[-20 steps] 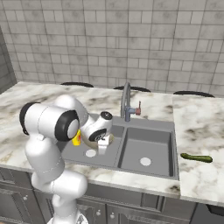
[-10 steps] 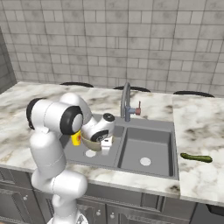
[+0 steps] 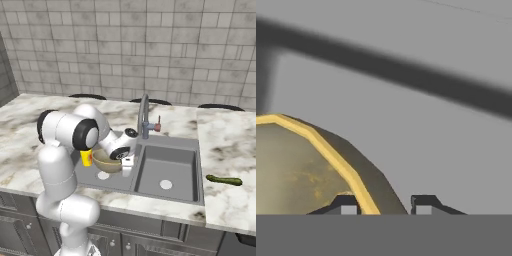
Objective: Remove the squash and onion from the sink. Then move the bowl and cup from the counter to the sink for washing.
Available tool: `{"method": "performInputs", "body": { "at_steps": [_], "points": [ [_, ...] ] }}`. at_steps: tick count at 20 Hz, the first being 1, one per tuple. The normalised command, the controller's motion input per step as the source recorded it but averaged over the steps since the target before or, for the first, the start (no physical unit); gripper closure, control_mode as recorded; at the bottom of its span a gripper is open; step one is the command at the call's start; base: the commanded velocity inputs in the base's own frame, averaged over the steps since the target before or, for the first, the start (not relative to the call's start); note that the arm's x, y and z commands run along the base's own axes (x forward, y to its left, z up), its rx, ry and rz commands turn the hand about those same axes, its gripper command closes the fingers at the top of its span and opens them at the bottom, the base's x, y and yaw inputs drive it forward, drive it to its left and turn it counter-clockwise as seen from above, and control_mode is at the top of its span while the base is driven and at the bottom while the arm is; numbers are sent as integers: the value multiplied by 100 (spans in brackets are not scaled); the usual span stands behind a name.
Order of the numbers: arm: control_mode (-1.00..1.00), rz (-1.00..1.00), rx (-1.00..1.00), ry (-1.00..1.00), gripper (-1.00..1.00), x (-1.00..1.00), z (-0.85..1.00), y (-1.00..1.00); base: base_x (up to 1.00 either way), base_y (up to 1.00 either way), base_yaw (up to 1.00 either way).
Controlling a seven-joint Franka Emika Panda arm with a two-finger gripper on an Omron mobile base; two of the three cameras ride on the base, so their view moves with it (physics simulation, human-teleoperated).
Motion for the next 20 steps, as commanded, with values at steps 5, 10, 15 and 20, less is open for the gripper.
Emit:
{"method": "performInputs", "body": {
  "at_steps": [5,10,15,20],
  "points": [
    [-100,-3,0,0,100,-3,-23,5,0,0,0],
    [-100,-10,0,0,100,-18,-25,18,0,0,0],
    [-100,-10,0,-1,100,-19,-20,11,0,0,0],
    [-100,-10,0,-7,100,-19,-13,12,0,0,0]
  ]
}}
